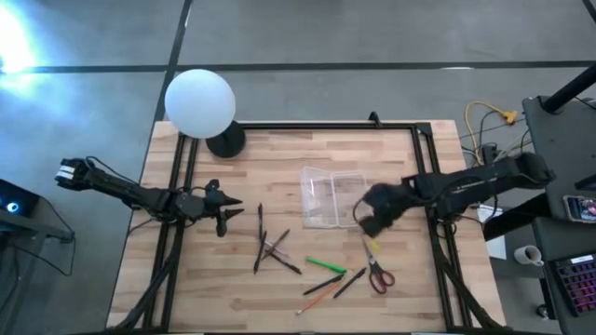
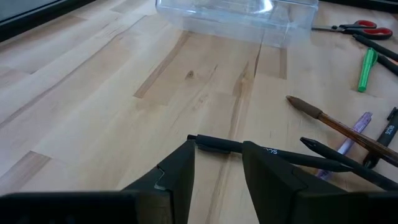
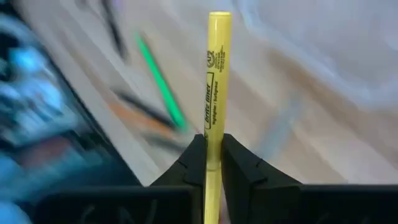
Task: Pick & place school supplies into a supply box
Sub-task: Put the yellow pen into the supply box, then put the black scissors into the supply box
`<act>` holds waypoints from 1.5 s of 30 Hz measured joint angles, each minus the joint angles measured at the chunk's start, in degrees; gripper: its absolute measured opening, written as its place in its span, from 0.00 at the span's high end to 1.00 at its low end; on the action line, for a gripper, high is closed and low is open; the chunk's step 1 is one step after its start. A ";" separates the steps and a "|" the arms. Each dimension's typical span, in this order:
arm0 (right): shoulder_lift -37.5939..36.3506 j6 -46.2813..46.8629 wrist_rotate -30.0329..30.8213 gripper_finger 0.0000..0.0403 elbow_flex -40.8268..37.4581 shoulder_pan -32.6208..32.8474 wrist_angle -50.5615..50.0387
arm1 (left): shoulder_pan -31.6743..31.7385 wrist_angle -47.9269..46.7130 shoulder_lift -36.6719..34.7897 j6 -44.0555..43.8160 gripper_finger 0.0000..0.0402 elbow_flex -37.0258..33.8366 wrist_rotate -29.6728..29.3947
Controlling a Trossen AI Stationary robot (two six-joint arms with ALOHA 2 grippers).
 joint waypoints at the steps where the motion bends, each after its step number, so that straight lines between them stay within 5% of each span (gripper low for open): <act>1: 0.45 0.40 1.52 0.96 0.00 -1.45 3.28 | 0.00 0.00 -0.02 0.01 0.70 -0.01 -0.02; 10: 13.93 2.59 4.75 0.96 0.59 -9.92 27.17 | 0.01 0.00 -0.02 0.01 0.70 0.00 -0.01; 23: 31.05 -1.18 11.76 0.74 10.28 -11.65 27.28 | 0.00 0.00 -0.02 0.00 0.70 0.00 -0.02; 33: 29.37 -10.86 14.78 0.66 17.76 -11.65 14.19 | 0.00 0.02 -0.02 -0.01 0.70 0.00 -0.02; 39: 24.80 -19.13 14.77 0.66 22.08 -9.97 -9.74 | 0.01 0.01 0.00 -0.01 0.70 -0.01 -0.02; 45: 19.88 -15.36 14.66 0.66 22.20 -5.27 -26.29 | 0.01 0.00 -0.02 0.01 0.70 0.00 -0.02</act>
